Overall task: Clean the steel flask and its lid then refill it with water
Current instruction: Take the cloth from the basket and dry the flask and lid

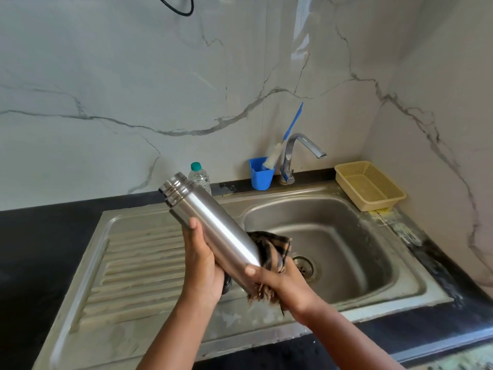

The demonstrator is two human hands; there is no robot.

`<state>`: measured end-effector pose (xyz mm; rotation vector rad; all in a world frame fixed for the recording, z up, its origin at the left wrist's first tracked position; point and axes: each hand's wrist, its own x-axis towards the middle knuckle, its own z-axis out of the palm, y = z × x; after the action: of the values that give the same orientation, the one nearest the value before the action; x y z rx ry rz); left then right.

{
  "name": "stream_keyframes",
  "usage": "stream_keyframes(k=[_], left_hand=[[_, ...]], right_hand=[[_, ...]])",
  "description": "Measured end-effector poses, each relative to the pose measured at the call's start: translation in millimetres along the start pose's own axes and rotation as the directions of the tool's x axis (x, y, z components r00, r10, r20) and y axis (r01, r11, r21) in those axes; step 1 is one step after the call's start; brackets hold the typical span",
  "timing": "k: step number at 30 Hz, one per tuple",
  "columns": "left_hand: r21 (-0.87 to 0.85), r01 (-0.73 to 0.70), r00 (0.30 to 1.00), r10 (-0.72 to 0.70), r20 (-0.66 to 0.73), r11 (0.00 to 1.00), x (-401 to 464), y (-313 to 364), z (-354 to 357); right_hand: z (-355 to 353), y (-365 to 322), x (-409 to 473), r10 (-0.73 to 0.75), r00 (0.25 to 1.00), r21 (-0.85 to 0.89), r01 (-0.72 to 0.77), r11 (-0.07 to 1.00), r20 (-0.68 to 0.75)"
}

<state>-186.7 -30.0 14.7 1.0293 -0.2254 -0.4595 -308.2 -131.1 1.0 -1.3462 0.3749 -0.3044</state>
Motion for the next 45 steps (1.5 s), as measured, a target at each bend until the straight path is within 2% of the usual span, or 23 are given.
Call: stream_keyframes(k=[1,3,5,8,10,12,13,15,16,17,18,20,22,24,27,29,31,34,37,40,43,45], left_hand=[[-0.003,-0.036,0.999,0.036,0.016,0.999,-2,-1,4],[-0.012,-0.124,0.991,0.125,0.052,0.992,-8,-5,13],[0.029,-0.216,0.973,0.213,0.088,0.976,-13,-12,19],[0.154,-0.329,0.941,0.309,0.139,0.932,-23,-21,22],[0.251,-0.425,0.896,0.367,0.25,0.87,-26,-26,20],[0.278,-0.493,0.85,0.386,0.359,0.825,-28,-27,20],[0.302,-0.549,0.815,0.419,0.401,0.779,-28,-28,21],[0.369,-0.669,0.731,0.478,0.487,0.646,-29,-30,21],[0.394,-0.686,0.718,0.481,0.503,0.612,-29,-31,21],[0.414,-0.669,0.735,0.465,0.494,0.617,-31,-29,24],[0.399,-0.614,0.779,0.441,0.446,0.681,-33,-26,27],[0.252,-0.494,0.851,0.404,0.334,0.832,-32,-20,32],[0.197,-0.468,0.875,0.421,0.238,0.862,-27,-14,32],[0.216,-0.476,0.872,0.426,0.24,0.853,-23,-11,30],[0.29,-0.564,0.81,0.449,0.378,0.773,-20,-22,25],[0.397,-0.671,0.73,0.467,0.498,0.626,-17,-29,21],[0.473,-0.734,0.679,0.49,0.547,0.488,-16,-34,18],[0.45,-0.748,0.662,0.507,0.551,0.487,-16,-34,13],[0.469,-0.796,0.605,0.503,0.617,0.381,-15,-32,13],[0.531,-0.728,0.686,0.465,0.56,0.434,-16,-29,20],[0.598,-0.537,0.843,0.358,0.401,0.595,-13,-24,26],[0.628,-0.396,0.914,0.227,0.335,0.669,-13,-23,25]], right_hand=[[2,4,-2,0.133,0.991,0.181,-0.136,0.974,0.03],[9,7,-5,0.252,0.961,0.43,-0.276,0.859,0.113],[17,8,-3,0.292,0.954,0.643,-0.261,0.72,0.06],[16,8,5,0.388,0.92,0.759,-0.212,0.615,-0.057],[9,9,12,0.434,0.894,0.771,-0.196,0.606,-0.114],[3,9,16,0.433,0.886,0.737,-0.181,0.651,-0.166],[2,8,16,0.422,0.885,0.725,-0.158,0.67,-0.197],[2,6,16,0.397,0.895,0.759,-0.113,0.642,-0.203],[1,7,14,0.375,0.905,0.777,-0.086,0.623,-0.201],[-2,10,14,0.367,0.907,0.771,-0.079,0.631,-0.208],[-4,12,12,0.369,0.9,0.744,-0.08,0.663,-0.233],[-4,14,9,0.352,0.91,0.697,-0.107,0.709,-0.219],[-2,11,8,0.318,0.933,0.7,-0.113,0.706,-0.17],[1,8,9,0.336,0.93,0.704,-0.138,0.697,-0.15],[5,8,9,0.375,0.919,0.684,-0.198,0.702,-0.118],[7,9,7,0.337,0.928,0.652,-0.158,0.742,-0.159],[8,11,6,0.316,0.932,0.649,-0.132,0.749,-0.176],[7,9,6,0.256,0.953,0.666,-0.087,0.741,-0.16],[8,1,3,0.168,0.961,0.572,-0.014,0.82,-0.218],[6,5,-2,0.1,0.954,0.32,-0.004,0.947,-0.284],[9,3,-3,0.079,0.955,0.25,-0.006,0.968,-0.284],[10,-9,-1,-0.06,0.957,0.186,0.116,0.976,-0.283]])
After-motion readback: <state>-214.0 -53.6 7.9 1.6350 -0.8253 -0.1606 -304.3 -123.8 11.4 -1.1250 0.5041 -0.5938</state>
